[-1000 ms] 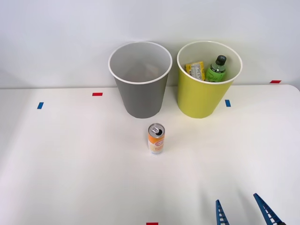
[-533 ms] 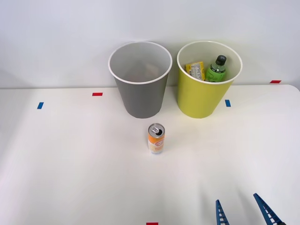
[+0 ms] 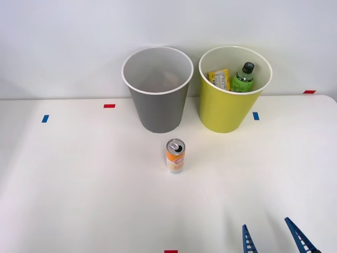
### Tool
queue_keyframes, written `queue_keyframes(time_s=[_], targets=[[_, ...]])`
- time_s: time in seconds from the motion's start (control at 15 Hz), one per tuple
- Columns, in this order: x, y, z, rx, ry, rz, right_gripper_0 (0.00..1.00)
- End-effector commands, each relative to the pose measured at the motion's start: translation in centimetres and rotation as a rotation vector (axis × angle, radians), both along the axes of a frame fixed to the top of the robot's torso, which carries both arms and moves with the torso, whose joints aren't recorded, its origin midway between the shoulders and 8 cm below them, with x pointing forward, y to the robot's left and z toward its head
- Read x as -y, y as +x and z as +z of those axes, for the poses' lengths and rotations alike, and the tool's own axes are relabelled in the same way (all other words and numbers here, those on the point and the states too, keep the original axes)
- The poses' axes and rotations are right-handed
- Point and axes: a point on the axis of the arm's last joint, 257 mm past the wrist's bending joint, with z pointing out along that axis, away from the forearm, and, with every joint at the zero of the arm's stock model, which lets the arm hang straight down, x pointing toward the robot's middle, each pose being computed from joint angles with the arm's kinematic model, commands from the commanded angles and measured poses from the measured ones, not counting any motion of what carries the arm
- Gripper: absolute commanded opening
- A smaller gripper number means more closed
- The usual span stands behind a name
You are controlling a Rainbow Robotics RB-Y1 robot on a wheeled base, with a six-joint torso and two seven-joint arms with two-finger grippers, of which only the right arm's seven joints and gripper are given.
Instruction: Put cans in the gray bin, plastic bottles in the light green bin
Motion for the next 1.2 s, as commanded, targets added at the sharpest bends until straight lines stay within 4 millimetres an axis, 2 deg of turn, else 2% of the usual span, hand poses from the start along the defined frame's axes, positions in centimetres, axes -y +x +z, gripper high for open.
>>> queue_keyframes(time_s=[0.07, 1.2], targets=[[0.00, 0.00, 0.00, 0.000, 0.000, 0.000, 1.00], [0.00, 0.00, 0.00, 0.000, 0.000, 0.000, 1.00]])
